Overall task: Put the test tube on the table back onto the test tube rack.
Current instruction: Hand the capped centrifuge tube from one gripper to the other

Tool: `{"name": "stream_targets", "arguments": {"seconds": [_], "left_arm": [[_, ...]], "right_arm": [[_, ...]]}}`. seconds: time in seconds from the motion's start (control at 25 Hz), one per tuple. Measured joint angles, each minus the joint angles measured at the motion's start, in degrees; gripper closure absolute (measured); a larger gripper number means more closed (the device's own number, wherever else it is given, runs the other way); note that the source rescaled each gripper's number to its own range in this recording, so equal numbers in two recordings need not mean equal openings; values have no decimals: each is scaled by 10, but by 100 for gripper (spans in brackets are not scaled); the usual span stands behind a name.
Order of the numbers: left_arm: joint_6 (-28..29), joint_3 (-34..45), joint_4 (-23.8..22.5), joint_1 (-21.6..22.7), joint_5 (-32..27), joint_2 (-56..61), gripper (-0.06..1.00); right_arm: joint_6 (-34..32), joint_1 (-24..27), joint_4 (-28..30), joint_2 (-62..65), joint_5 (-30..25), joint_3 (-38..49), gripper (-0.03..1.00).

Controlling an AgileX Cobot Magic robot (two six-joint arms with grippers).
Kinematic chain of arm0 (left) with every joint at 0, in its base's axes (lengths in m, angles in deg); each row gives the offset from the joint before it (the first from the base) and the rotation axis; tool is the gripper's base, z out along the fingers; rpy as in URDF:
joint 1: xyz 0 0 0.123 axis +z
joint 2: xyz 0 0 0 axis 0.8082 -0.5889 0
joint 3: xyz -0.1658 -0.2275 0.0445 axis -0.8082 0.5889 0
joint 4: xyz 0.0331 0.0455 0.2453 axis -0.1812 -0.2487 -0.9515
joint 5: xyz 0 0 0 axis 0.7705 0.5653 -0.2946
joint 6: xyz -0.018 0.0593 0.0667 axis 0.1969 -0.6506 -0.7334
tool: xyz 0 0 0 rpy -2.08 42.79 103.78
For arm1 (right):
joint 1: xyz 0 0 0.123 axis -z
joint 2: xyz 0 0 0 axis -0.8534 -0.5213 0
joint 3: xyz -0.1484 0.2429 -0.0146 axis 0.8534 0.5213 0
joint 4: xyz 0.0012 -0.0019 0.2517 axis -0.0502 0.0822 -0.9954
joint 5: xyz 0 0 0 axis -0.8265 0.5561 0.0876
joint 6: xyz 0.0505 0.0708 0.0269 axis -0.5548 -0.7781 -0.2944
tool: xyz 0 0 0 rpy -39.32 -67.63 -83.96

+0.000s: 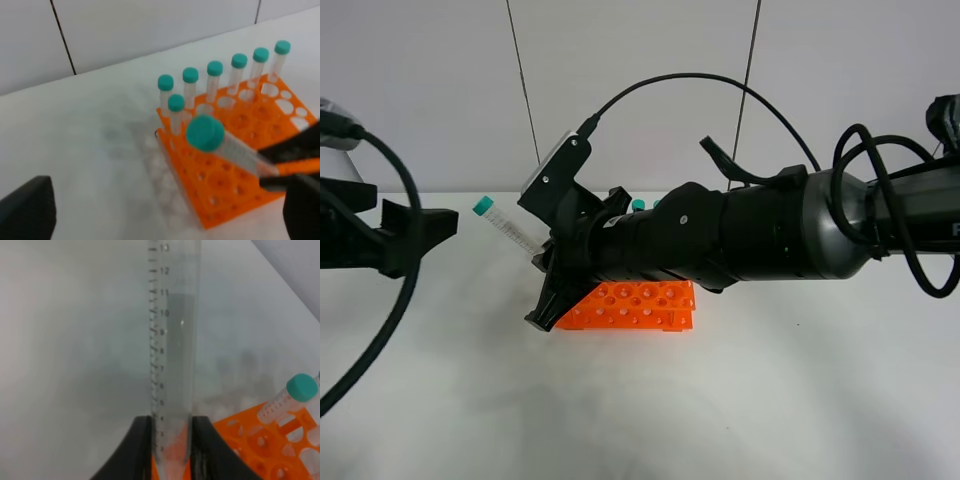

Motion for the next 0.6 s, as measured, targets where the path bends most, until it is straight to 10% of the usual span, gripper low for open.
{"name": "stream_targets", "arguments": {"seconds": [0.6], "left_arm": [[-25, -43, 75, -93, 27, -45, -5]], "right_arm": [[0, 0, 7, 0, 11, 0, 96]]}}
